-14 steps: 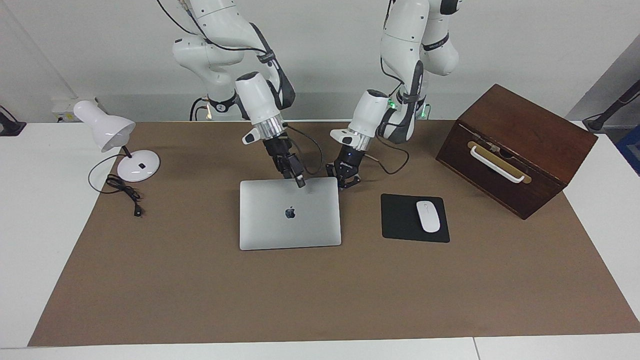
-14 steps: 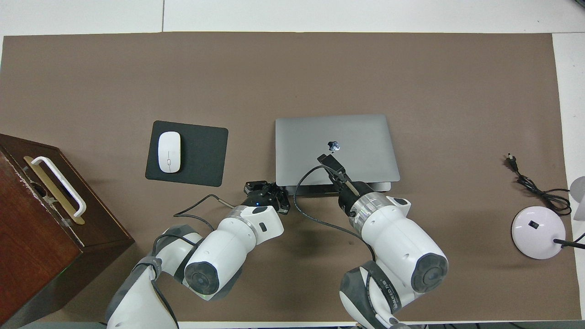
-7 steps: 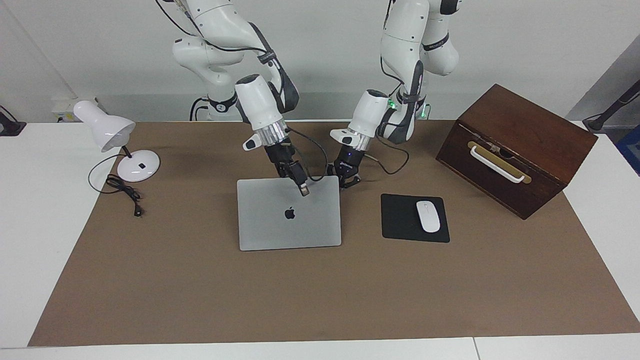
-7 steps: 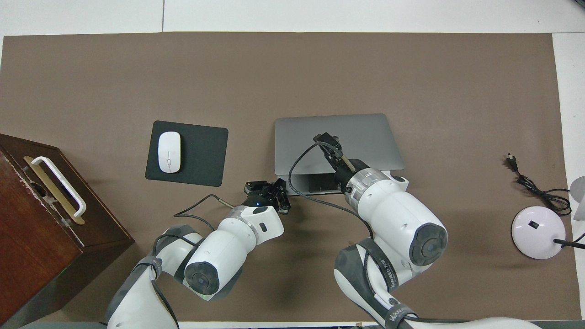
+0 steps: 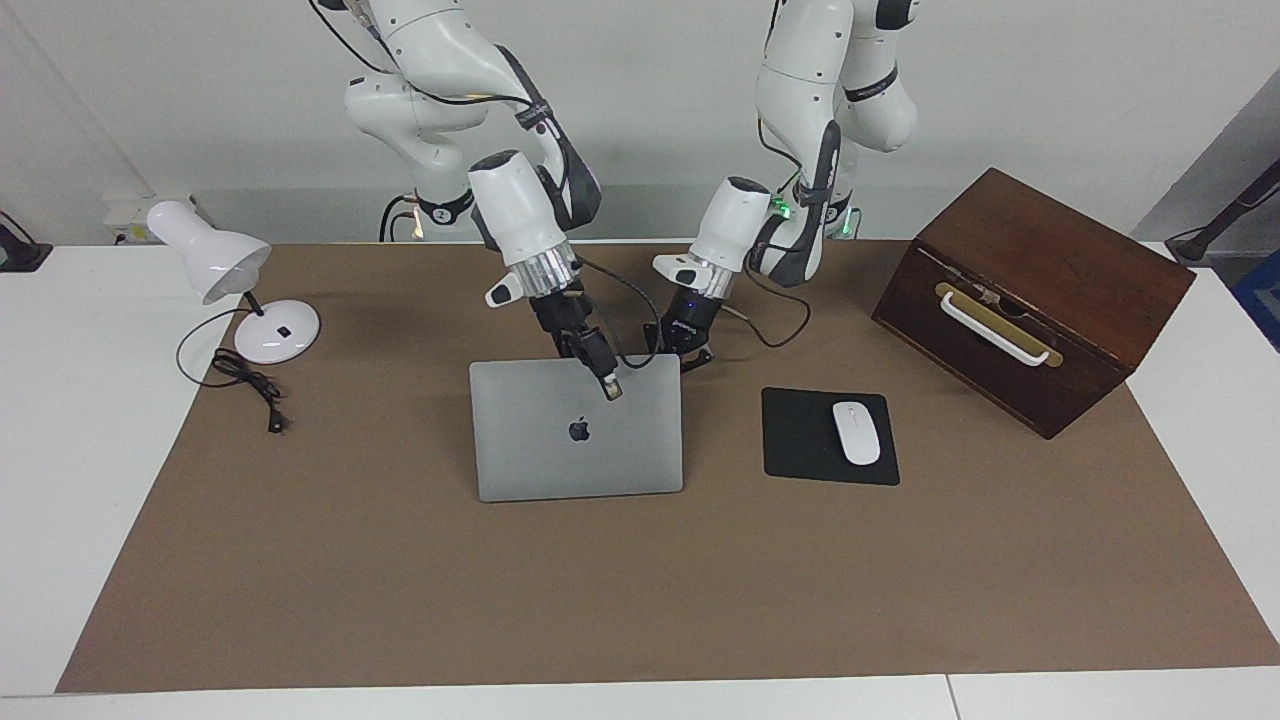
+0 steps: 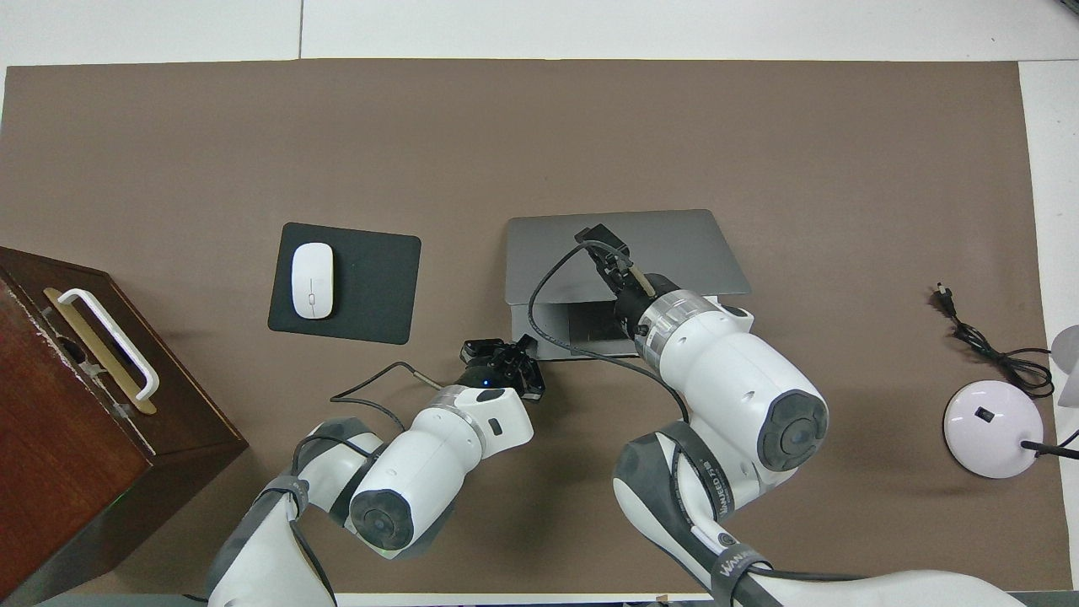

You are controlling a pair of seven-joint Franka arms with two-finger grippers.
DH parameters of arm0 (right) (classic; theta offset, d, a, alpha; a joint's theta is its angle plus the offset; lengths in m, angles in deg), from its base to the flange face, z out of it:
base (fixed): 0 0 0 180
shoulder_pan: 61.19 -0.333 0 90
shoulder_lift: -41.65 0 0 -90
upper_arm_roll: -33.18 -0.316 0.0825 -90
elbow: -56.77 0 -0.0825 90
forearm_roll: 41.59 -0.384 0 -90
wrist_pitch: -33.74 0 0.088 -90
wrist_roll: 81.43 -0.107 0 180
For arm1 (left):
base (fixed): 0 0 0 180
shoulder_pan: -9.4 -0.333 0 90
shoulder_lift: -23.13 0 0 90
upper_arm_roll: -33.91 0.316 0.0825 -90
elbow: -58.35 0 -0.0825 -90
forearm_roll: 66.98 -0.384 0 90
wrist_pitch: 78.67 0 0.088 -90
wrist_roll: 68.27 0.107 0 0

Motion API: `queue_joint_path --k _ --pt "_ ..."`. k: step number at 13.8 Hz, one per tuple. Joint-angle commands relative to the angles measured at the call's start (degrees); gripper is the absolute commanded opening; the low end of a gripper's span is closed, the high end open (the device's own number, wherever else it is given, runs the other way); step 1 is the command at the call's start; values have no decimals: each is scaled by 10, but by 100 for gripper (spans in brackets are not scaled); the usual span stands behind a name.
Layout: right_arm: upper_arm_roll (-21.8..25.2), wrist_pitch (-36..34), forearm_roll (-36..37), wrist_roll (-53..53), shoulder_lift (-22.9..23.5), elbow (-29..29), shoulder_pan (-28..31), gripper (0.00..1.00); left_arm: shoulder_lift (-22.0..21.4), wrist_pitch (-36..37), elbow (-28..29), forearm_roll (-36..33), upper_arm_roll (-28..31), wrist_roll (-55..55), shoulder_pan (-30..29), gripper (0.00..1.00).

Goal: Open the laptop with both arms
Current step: 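Push the raised lid up and away with the right gripper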

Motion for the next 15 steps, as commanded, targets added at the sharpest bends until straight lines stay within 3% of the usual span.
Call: queue_joint_path --k 1,5,15 --pt "-3 -11 -14 35 13 18 8 100 32 -2 -8 -5 0 -9 15 0" --pt "-2 -18 -14 45 17 26 12 100 33 -3 -8 -5 1 -9 15 0" --pt "9 -239 -8 52 31 169 20 100 33 -3 -8 -6 2 -8 15 0"
